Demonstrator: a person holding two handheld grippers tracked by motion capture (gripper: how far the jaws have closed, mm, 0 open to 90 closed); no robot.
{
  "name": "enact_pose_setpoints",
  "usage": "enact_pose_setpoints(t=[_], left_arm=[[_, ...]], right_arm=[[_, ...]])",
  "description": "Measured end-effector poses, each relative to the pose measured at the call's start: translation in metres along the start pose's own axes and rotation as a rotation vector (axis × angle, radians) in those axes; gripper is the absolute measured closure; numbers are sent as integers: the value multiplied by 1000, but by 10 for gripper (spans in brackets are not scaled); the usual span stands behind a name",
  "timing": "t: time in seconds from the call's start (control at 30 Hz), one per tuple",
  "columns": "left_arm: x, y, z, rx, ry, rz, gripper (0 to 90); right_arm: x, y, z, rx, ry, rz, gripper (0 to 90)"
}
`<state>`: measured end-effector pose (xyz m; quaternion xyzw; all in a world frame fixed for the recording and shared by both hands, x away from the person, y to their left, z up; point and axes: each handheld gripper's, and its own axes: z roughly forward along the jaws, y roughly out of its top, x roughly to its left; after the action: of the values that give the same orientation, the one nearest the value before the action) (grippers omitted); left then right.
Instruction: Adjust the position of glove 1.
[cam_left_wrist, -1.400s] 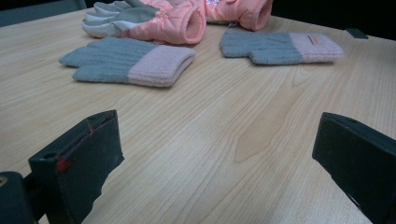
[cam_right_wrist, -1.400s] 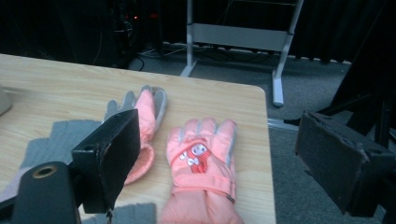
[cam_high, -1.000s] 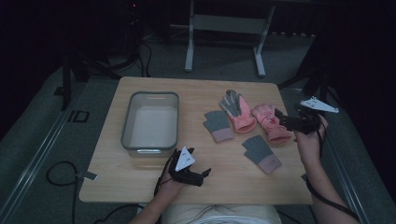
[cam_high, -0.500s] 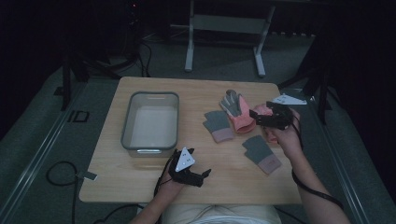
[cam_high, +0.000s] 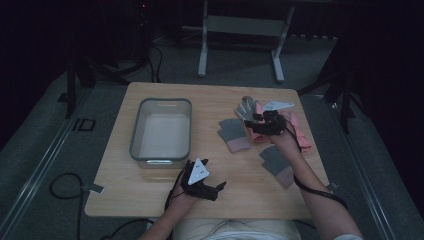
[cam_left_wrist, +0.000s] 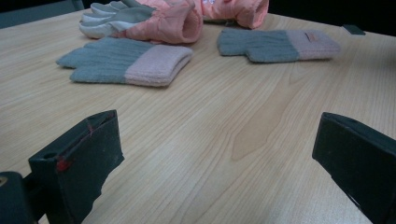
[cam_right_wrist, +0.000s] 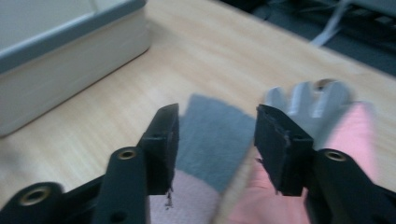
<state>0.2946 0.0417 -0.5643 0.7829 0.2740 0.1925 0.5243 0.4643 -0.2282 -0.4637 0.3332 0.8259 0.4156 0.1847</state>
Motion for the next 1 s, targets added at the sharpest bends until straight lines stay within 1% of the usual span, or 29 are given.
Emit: enact_pose_setpoints(t=[0.03, 0.07, 0.13, 0.2, 0.23, 0.27, 0.3, 0.33, 0.37, 0.43, 0.5, 0.53, 0.6, 0.63, 0.67, 0.77, 0.8, 0.83, 0.87, 0.9, 0.93, 0.97, 1.0], left_arm=[[0, 0, 0, 1, 2, 8, 10], [0, 0, 0, 1, 2, 8, 10], [-2, 0, 0, 2, 4, 20, 10], [-2, 0, 0, 2, 5, 24, 10], [-2, 0, 0, 2, 5, 24, 10], [-3, 0, 0, 4, 6, 31, 10], [-4, 0, 0, 5, 8, 33, 10], [-4, 0, 0, 3, 7, 34, 10], [-4, 0, 0, 2, 5, 35, 10], [-4, 0, 0, 2, 4, 35, 10], [-4, 0, 0, 2, 1, 33, 10], [-4, 0, 0, 3, 1, 36, 10], [-4, 0, 0, 3, 2, 38, 10], [-4, 0, 0, 3, 2, 38, 10], [-5, 0, 0, 5, 7, 44, 10], [-7, 0, 0, 5, 14, 60, 10], [-7, 0, 0, 5, 14, 60, 10], [-7, 0, 0, 5, 13, 61, 10], [-7, 0, 0, 4, 13, 59, 10], [-7, 0, 0, 4, 14, 58, 10], [-7, 0, 0, 4, 14, 58, 10], [-7, 0, 0, 4, 14, 59, 10], [-7, 0, 0, 4, 15, 58, 10]], right_arm=[[0, 0, 5, 13, 14, -7, 525], [0, 0, 10, 38, 17, -7, 561], [0, -2, 21, 65, 54, -13, 569], [1, -3, 30, 100, 57, -35, 592], [1, -3, 30, 100, 57, -35, 592], [2, -5, 40, 113, 80, -35, 604], [2, -6, 43, 125, 89, -32, 609], [2, -7, 48, 150, 94, -19, 616], [1, -8, 52, 162, 94, -20, 607], [1, -11, 60, 186, 87, -28, 610], [1, -13, 66, 200, 80, -30, 608], [1, -13, 69, 207, 79, -25, 608], [1, -14, 76, 227, 63, -32, 610], [1, -14, 76, 227, 63, -32, 610], [2, -15, 82, 256, 50, -35, 612], [1, -19, 89, 300, 50, -13, 617], [1, -19, 89, 300, 50, -13, 617], [2, -21, 92, 320, 44, -21, 614], [5, -23, 94, 320, 27, -41, 625], [7, -23, 94, 326, 19, -49, 645], [7, -23, 94, 326, 19, -49, 645], [10, -22, 95, 337, 9, -47, 708], [10, -21, 95, 342, 8, -30, 742]])
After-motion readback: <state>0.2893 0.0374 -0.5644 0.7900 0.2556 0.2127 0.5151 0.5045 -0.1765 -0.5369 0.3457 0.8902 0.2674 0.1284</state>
